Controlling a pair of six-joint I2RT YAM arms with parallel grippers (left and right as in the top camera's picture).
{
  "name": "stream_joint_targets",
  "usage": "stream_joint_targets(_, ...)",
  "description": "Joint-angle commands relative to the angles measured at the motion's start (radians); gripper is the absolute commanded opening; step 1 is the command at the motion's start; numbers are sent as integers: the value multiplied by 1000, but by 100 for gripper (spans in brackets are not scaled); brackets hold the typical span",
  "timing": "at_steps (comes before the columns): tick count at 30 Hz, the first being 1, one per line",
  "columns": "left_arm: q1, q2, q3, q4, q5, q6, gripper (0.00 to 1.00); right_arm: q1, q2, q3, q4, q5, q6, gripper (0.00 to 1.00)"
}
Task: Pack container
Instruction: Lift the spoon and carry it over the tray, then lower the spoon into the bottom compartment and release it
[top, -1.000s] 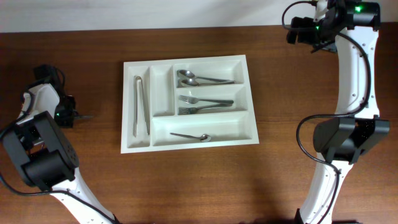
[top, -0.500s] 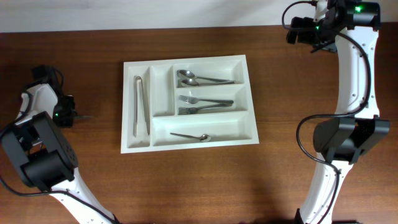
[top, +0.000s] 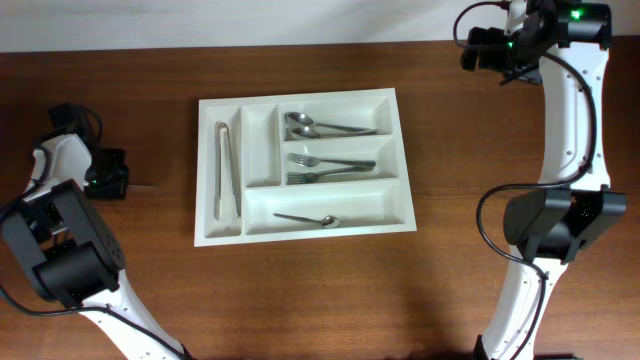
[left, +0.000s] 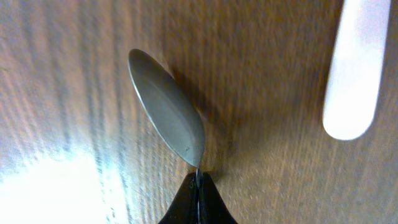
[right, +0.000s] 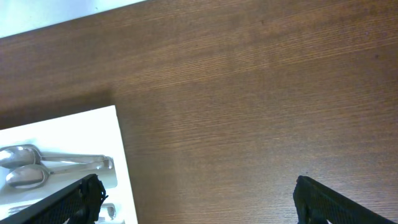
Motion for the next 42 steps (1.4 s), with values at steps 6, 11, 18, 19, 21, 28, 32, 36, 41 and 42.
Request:
stream_joint_targets(6, -11, 130, -67, -15, 146, 137, 2, -1, 3, -5, 0, 5, 4, 99)
stream_joint_targets(11, -11, 130, -13, -16, 195, 303, 2, -1, 3, -5, 0, 5, 4, 99)
stream_joint_targets(18, -13, 120, 195, -53, 397, 599, 2, -1, 3, -5, 0, 5, 4, 99)
stream_joint_targets(19, -16, 119, 233, -61, 433, 636, 2, -1, 3, -5, 0, 5, 4, 99)
stream_joint_targets(21, -27, 113, 316, -79, 521, 745, 2, -1, 3, -5, 0, 5, 4, 99)
stream_joint_targets(28, -118, 63, 597, -227, 510, 990, 2, -1, 3, -5, 0, 5, 4, 99)
stream_joint_targets(32, -200, 42, 742, -330, 467, 1163, 2, -1, 3, -5, 0, 5, 4, 99)
stream_joint_targets(36, -309, 35, 868, -492, 451, 1419, 2, -1, 3, -5, 0, 5, 4, 99)
stream_joint_targets(41, -468, 35, 914, -681, 408, 1735, 2, -1, 3, -5, 0, 5, 4, 99)
stream_joint_targets(42, -507, 35, 914, -724, 399, 1801, 2, -1, 3, -5, 0, 5, 4, 99)
